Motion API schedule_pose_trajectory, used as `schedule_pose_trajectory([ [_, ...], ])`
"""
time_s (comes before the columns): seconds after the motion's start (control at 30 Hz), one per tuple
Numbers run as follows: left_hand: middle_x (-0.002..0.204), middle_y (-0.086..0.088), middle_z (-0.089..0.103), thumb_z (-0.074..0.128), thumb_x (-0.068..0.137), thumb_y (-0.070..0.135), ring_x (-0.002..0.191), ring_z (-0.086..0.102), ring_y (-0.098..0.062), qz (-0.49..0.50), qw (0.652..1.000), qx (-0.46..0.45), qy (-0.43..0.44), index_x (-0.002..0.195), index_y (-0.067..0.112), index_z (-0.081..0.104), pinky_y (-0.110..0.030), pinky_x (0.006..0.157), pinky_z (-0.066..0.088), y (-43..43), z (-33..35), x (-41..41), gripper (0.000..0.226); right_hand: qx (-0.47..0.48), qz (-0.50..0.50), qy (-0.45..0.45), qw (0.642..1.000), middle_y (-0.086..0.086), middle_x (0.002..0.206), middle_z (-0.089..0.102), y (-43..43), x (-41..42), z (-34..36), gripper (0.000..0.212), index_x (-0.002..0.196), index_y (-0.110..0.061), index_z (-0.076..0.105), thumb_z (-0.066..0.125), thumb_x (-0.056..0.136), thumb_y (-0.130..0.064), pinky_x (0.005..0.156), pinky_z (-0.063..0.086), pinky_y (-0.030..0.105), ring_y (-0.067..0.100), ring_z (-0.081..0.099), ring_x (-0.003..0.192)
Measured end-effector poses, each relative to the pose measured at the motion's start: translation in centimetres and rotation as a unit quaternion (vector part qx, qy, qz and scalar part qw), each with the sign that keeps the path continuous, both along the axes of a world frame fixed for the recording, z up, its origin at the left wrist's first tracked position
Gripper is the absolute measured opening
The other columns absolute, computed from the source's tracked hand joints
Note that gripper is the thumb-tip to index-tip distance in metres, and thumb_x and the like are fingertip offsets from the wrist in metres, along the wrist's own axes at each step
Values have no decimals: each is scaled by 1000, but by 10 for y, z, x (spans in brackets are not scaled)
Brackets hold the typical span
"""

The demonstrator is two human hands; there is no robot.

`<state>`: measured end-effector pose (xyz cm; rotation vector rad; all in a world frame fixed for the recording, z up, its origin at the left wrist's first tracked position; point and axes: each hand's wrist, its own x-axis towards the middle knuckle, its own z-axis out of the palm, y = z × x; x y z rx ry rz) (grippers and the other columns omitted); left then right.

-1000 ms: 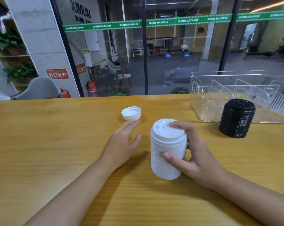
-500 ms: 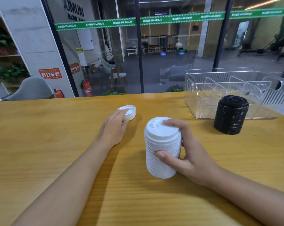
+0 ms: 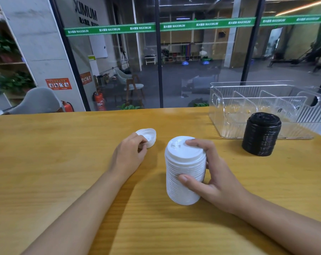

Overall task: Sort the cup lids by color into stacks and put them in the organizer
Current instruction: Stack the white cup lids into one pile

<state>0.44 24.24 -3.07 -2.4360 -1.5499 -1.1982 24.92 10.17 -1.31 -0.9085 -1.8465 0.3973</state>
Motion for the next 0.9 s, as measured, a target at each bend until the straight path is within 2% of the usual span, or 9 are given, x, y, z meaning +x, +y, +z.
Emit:
schedule_pose_trajectory([
  [0.17,93,6,67,71,91,4,86,68,-19,-1,999,-3,-32,96,13,75,-40,73,56,-19,0,0,11,-5,-2,-1,1000,-14,133,61,-1,-1,1,61,138,-43,39,74,89,-51,94,57,37,22,66,117],
  [0.43,89,13,62,76,88,7,82,60,-7,-34,998,9,-59,94,20,71,-28,75,49,-55,12,-7,15,-2,2,-3,1000,-21,132,60,-3,-1,3,61,137,-44,39,73,89,-57,91,56,31,17,67,114],
  [0.5,89,12,61,78,88,9,81,57,-9,-30,997,23,-71,96,19,72,-29,76,50,-60,24,-7,14,-1,2,-7,1000,-21,132,60,-3,-1,2,60,137,-44,39,74,89,-53,91,56,30,16,67,115],
  [0.57,92,9,64,79,89,12,85,62,-12,-32,994,12,-105,98,20,74,-33,77,57,-66,39,-6,13,-2,2,-8,1000,-21,132,60,-2,-1,2,60,137,-45,39,73,89,-54,91,56,30,16,66,115],
  [0.67,100,12,73,79,92,18,93,70,-5,-41,978,-38,-202,108,24,78,-24,79,61,-81,58,-3,17,13,6,-2,1000,-19,141,56,0,-1,1,59,138,-39,41,73,90,-51,101,52,30,16,62,126],
  [0.73,103,8,80,76,96,20,92,76,-9,-78,941,-109,-311,112,22,79,-27,82,63,-91,70,-2,16,30,7,4,1000,-10,152,51,2,-2,1,58,138,-34,43,72,92,-54,108,48,36,19,55,139],
  [0.8,105,-1,82,69,101,19,94,79,-17,-138,866,-211,-432,114,15,80,-29,81,63,-98,81,0,17,34,3,17,999,-7,156,49,3,-3,2,57,137,-33,46,70,92,-59,110,46,40,21,52,143],
  [0.83,105,-5,82,66,102,19,93,78,-19,-162,831,-251,-470,114,12,80,-28,79,63,-101,85,0,19,30,3,29,999,-8,156,50,3,-3,3,57,136,-34,47,70,91,-61,109,47,38,21,54,142],
  [0.9,103,-8,82,64,101,17,87,76,-19,-191,789,-301,-501,113,7,79,-26,73,62,-105,87,3,21,25,5,50,998,-11,153,53,2,-6,3,54,133,-38,49,71,90,-62,106,49,32,20,57,137],
])
